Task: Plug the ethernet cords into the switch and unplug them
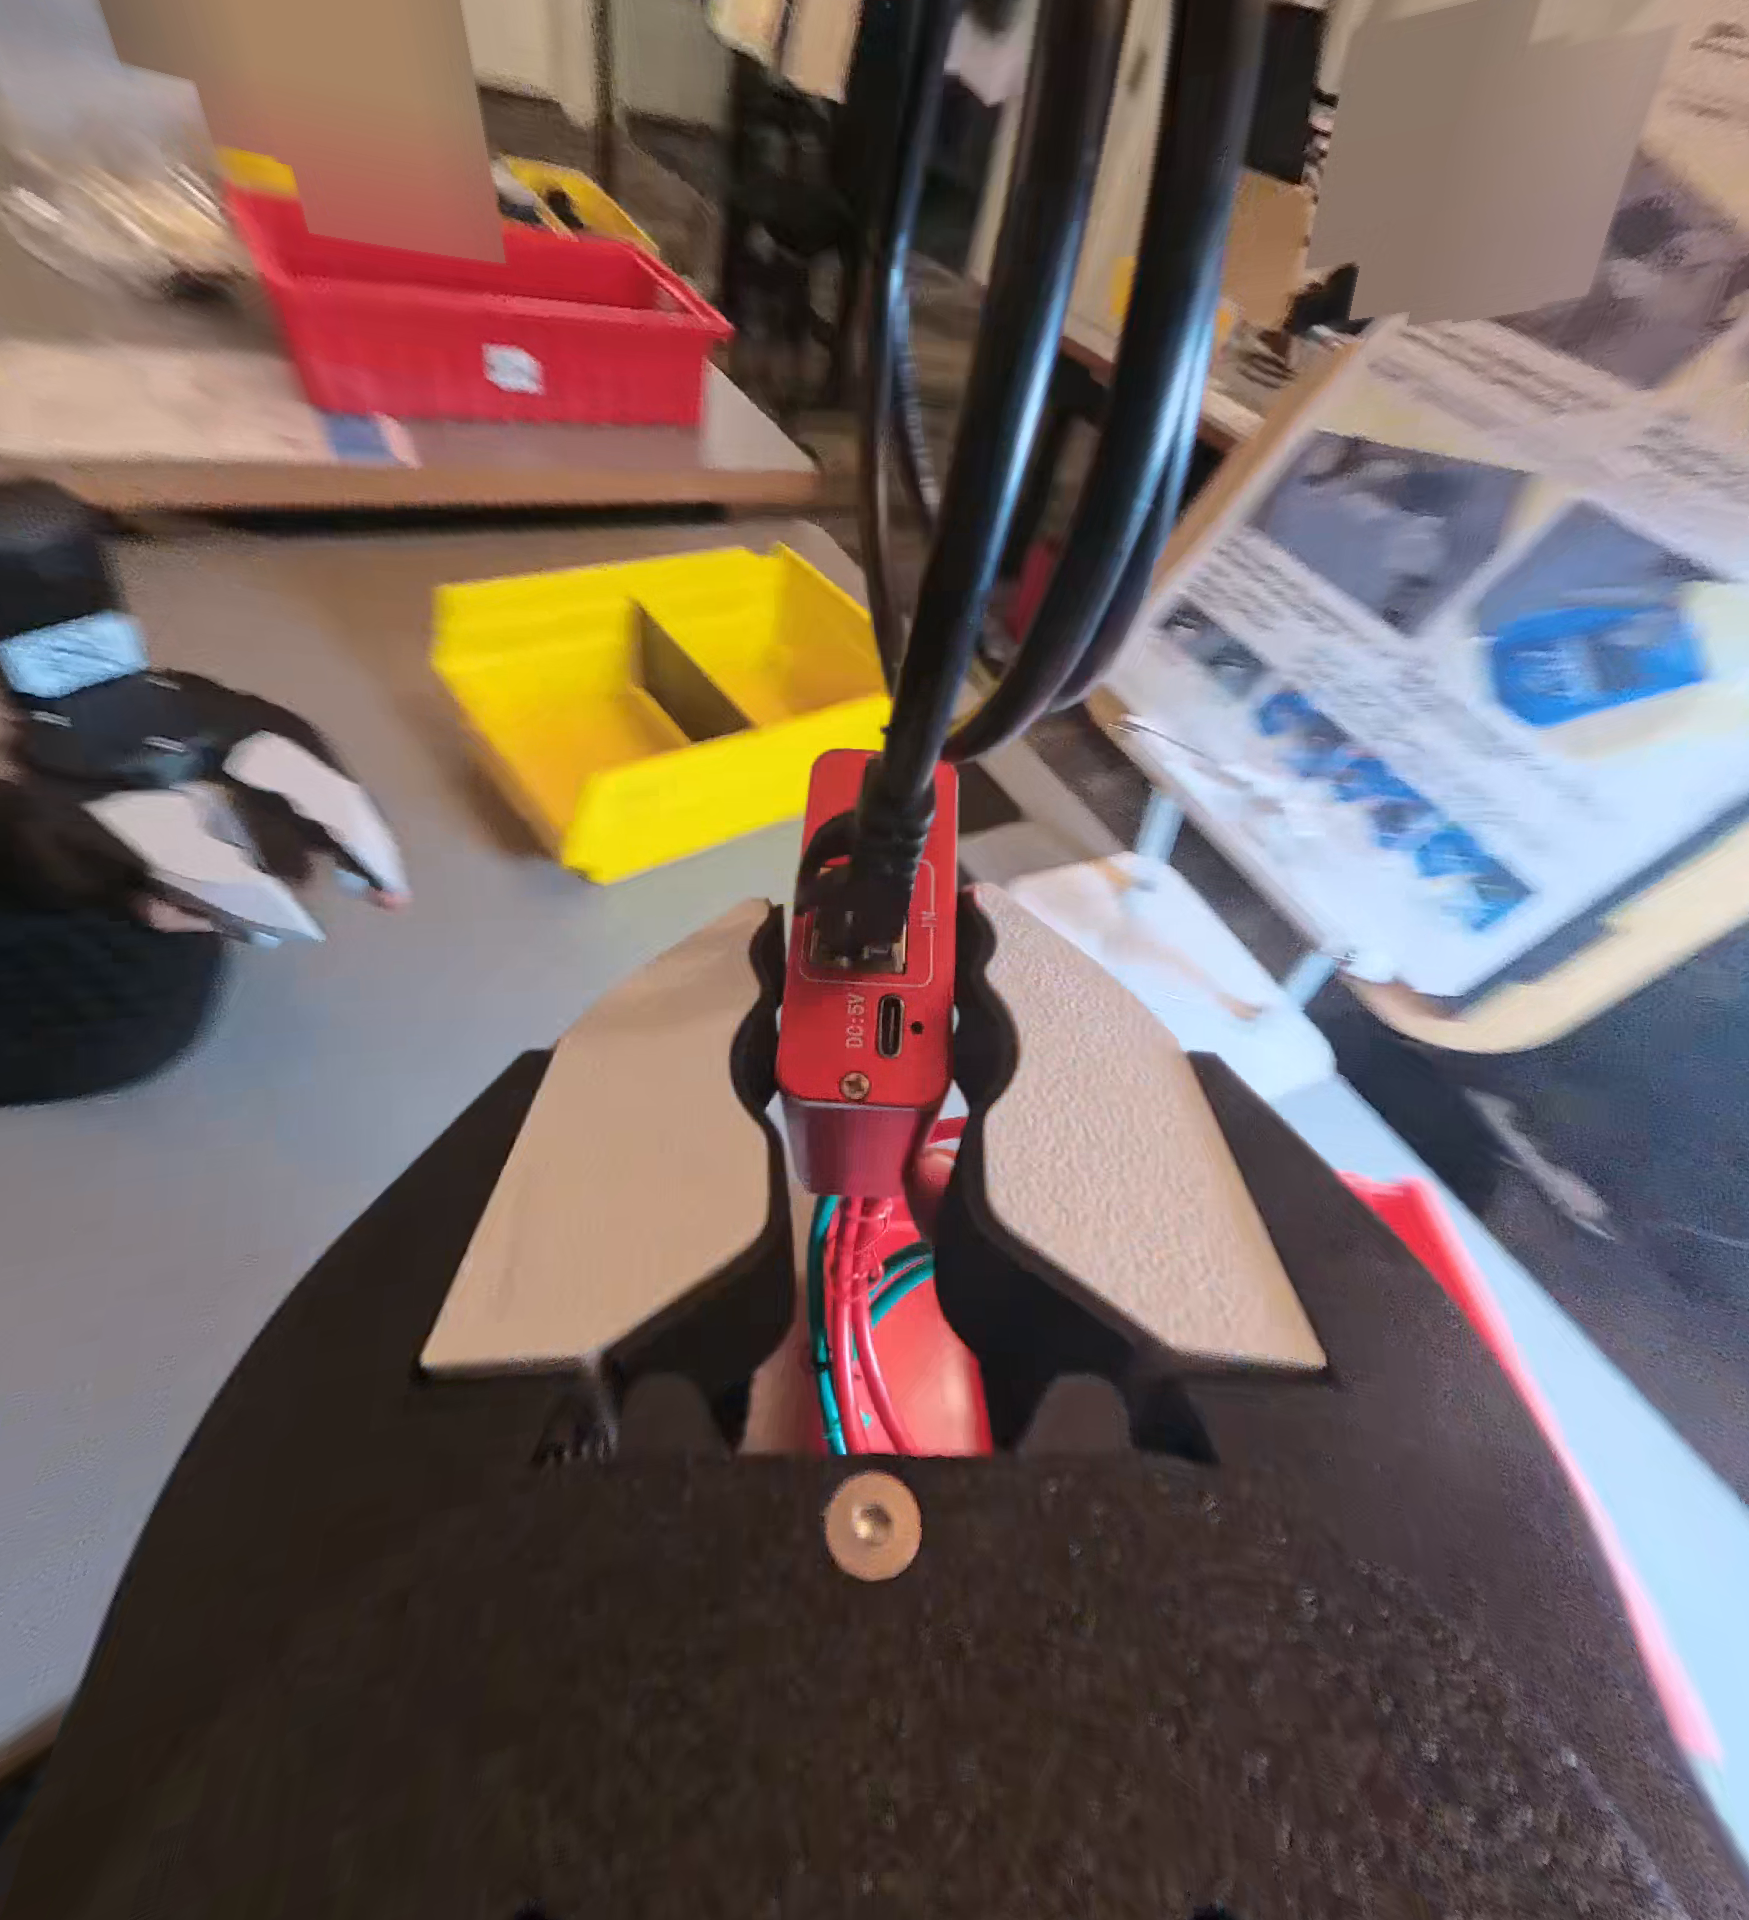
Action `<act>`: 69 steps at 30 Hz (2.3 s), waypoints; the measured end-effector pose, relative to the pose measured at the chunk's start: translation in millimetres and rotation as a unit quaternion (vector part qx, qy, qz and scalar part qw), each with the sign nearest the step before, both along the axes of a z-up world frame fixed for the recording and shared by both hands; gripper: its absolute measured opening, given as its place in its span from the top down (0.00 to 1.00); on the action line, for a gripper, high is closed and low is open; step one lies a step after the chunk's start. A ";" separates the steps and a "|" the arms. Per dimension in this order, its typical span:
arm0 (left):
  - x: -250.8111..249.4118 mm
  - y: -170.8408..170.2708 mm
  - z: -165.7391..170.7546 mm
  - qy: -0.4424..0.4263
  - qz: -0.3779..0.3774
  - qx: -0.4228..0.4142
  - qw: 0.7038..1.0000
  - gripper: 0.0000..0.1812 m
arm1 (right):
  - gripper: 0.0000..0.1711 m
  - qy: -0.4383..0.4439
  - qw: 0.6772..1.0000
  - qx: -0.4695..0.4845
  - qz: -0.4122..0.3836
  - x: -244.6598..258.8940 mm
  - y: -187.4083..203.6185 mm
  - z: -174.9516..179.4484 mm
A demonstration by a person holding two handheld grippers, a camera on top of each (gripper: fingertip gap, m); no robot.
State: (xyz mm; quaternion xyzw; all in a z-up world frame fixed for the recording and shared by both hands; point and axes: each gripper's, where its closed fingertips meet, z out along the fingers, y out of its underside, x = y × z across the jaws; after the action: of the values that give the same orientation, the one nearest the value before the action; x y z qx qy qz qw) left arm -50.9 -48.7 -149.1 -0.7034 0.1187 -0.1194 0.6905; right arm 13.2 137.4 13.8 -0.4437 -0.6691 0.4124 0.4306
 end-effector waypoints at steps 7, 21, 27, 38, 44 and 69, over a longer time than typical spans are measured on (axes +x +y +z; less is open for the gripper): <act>-25.7 5.6 -15.8 -0.021 0.044 -0.015 0.999 0.97 | 0.83 0.005 0.987 0.134 -0.089 -31.0 126.6 12.3; -47.2 6.2 -29.1 -0.029 0.080 -0.034 0.996 0.96 | 0.83 -0.040 0.986 0.024 -0.158 -58.3 207.0 -142.6; -45.9 7.9 -36.9 -0.014 0.083 -0.057 0.995 0.89 | 0.83 -0.220 0.920 -0.136 -0.293 -42.6 224.6 -199.9; -58.6 7.7 -41.3 -0.007 0.111 -0.066 0.992 0.76 | 0.81 -0.256 0.885 -0.159 -0.355 -28.8 250.7 -215.8; -61.8 8.4 -44.5 -0.003 0.120 -0.072 0.990 0.73 | 0.70 -0.200 0.897 -0.169 -0.356 -16.4 253.3 -198.7; -61.5 11.6 -55.4 0.019 0.129 -0.086 0.988 0.77 | 0.69 -0.211 0.881 -0.106 -0.411 -86.4 321.1 -175.6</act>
State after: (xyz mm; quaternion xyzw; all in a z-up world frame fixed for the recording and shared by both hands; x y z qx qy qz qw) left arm -112.4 -37.1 -204.6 -0.7715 0.0293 -0.0256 0.6350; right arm -73.2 458.6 -161.7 -0.7983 -0.4539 0.1637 0.3604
